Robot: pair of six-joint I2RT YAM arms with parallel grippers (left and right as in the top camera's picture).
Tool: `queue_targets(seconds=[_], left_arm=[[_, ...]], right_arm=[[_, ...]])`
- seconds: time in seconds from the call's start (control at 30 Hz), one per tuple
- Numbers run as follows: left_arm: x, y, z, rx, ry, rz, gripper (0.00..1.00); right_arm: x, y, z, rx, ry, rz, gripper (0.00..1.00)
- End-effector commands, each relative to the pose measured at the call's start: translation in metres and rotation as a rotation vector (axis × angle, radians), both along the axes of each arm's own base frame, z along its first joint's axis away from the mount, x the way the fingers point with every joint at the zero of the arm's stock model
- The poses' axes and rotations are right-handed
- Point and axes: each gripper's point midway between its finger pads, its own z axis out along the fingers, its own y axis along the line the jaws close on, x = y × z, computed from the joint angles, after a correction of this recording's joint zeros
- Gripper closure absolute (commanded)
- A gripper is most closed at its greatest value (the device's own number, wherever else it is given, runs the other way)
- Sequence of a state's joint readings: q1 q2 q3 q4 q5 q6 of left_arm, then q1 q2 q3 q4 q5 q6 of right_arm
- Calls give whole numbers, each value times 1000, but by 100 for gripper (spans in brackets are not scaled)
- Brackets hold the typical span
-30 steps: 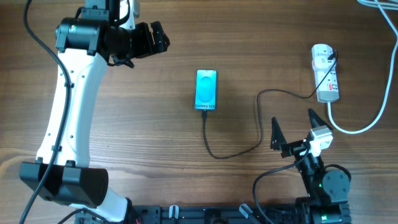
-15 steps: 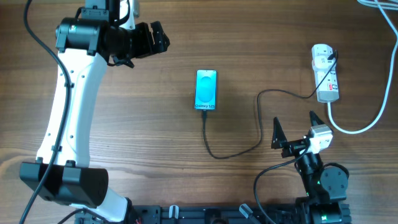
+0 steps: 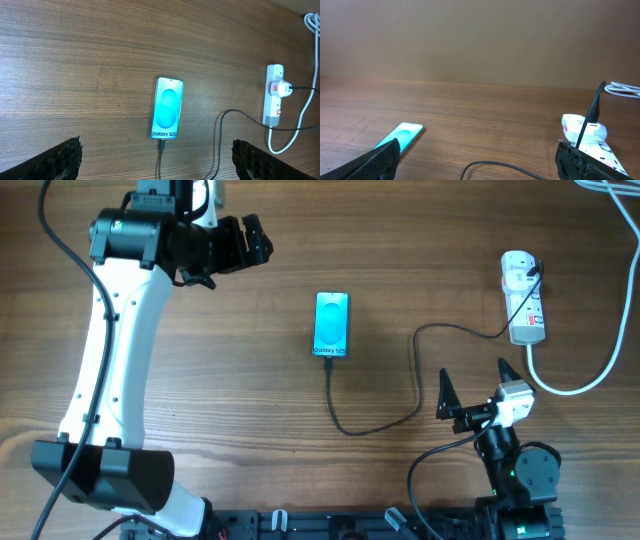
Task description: Plug charger to phone and switch on socket
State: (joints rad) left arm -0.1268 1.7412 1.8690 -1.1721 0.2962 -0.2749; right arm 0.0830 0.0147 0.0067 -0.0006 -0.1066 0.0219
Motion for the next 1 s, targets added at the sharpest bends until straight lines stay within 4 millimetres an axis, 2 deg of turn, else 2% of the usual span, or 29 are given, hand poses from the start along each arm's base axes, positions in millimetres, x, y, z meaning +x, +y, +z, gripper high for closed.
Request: queue_targets(seconds=[0.0, 0.73, 0.77, 0.83, 0.97], left_arm=[[1, 3, -3, 3, 8, 8, 0], [0, 6, 0, 24, -6, 12, 0], [-4, 7, 0, 25, 5, 12, 0], [-23, 20, 0, 92, 48, 40, 0], [-43, 31, 1, 157, 28, 63, 0]], right_arm=[[0, -1, 2, 8, -11, -9, 0], [0, -1, 3, 8, -12, -9, 0], [0, -1, 3, 8, -12, -9, 1], [0, -1, 3, 8, -12, -9, 0], [0, -1, 3, 8, -12, -9, 0]])
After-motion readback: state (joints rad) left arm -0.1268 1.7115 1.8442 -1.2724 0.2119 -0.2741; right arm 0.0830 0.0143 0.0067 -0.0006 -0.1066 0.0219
